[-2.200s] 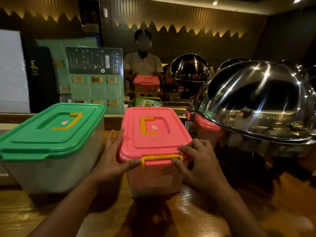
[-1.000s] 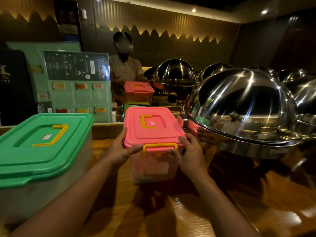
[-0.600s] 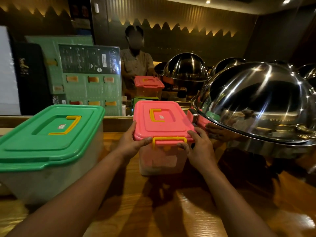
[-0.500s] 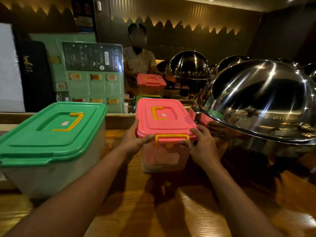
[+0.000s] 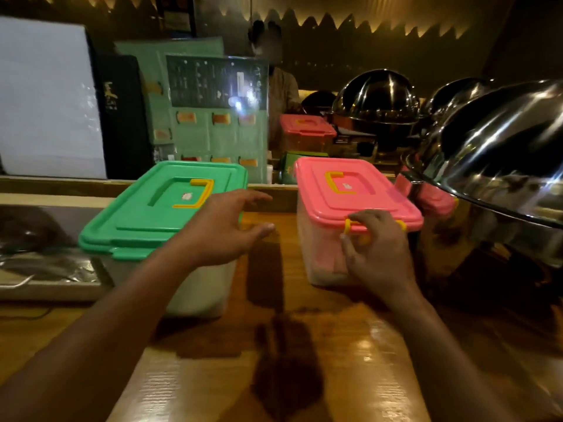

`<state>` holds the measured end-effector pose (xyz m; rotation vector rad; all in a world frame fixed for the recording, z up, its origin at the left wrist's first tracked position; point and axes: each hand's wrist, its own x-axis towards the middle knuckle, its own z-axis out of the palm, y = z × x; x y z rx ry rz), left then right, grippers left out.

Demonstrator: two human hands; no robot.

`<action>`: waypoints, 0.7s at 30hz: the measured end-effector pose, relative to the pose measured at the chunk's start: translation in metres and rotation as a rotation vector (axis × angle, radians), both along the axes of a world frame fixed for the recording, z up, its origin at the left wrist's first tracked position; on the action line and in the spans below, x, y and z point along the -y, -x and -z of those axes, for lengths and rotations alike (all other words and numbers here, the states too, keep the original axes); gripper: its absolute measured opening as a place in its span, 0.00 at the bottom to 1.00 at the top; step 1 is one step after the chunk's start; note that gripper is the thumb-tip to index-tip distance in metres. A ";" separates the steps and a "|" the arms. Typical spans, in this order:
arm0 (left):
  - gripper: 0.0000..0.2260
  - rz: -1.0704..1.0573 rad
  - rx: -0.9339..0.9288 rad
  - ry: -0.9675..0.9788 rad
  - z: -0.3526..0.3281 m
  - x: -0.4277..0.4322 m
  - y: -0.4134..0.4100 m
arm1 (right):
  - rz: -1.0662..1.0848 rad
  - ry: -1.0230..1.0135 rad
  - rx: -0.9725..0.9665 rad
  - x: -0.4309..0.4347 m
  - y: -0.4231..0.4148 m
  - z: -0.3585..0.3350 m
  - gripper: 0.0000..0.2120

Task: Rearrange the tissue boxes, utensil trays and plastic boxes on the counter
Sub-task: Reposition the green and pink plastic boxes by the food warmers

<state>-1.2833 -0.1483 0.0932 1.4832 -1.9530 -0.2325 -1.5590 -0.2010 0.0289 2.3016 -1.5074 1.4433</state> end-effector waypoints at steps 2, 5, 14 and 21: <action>0.25 -0.021 0.060 0.073 -0.003 -0.010 -0.043 | -0.090 -0.053 -0.001 -0.018 -0.044 -0.003 0.18; 0.31 -0.106 0.070 0.113 -0.003 -0.021 -0.115 | -0.156 -0.100 0.016 -0.038 -0.109 -0.007 0.22; 0.63 0.015 -0.084 -0.269 0.046 -0.020 -0.232 | -0.079 -0.215 -0.059 -0.070 -0.215 0.004 0.38; 0.65 -0.039 -0.087 -0.142 0.056 -0.007 -0.205 | 0.015 -0.207 -0.040 -0.065 -0.203 0.001 0.40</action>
